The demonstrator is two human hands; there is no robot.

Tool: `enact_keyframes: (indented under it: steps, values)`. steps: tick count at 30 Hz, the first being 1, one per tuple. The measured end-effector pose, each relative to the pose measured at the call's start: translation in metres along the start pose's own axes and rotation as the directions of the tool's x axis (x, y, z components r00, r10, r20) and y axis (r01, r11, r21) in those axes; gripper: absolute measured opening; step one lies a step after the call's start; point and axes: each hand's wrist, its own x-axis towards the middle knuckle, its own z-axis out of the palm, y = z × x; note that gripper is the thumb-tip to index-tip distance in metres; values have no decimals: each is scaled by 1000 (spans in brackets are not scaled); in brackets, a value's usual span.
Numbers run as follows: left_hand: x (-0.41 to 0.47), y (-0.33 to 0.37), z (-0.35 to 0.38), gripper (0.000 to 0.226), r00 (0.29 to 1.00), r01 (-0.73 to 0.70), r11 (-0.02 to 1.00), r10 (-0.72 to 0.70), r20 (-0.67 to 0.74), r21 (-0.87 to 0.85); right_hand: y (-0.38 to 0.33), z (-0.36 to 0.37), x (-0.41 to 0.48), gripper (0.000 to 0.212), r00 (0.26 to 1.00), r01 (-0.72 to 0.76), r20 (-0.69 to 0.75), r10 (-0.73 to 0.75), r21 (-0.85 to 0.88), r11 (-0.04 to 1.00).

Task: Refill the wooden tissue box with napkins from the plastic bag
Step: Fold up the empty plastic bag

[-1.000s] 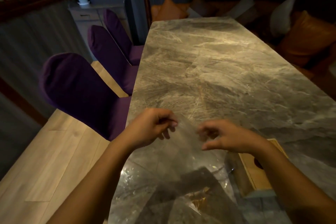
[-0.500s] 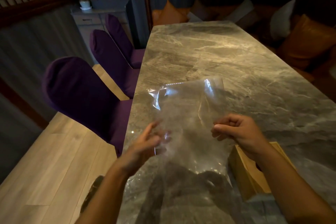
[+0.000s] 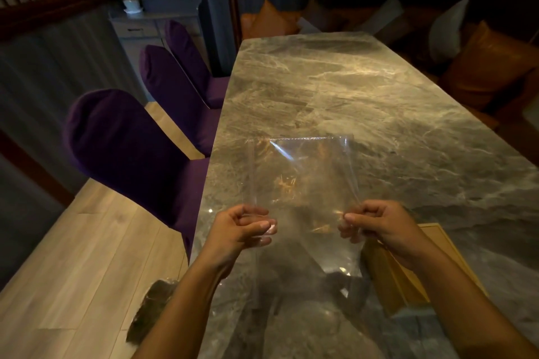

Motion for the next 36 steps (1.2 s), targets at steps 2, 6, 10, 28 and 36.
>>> enact_keyframes:
  steps: [2,6,10,28,36]
  values:
    - [-1,1,-1,13,1000,-7,1000,7,11,-1,2,1,1,10,1000,-2,-18,2,-4,1000]
    - [-3,4,-4,10,998,-59,996,59,14,61,4,-2,2,9,1000,-3,-7,3,12,1000]
    - [-5,10,-7,13,992,-127,979,124,30,160,6,-7,1,29,997,-64,50,59,114,991]
    - [-5,12,-22,34,973,-68,997,56,222,48,-4,-17,-4,18,995,62,59,-74,184,981]
    - [-3,18,2,59,909,-145,912,-30,416,383,-44,0,2,50,947,198,299,-116,-259,945]
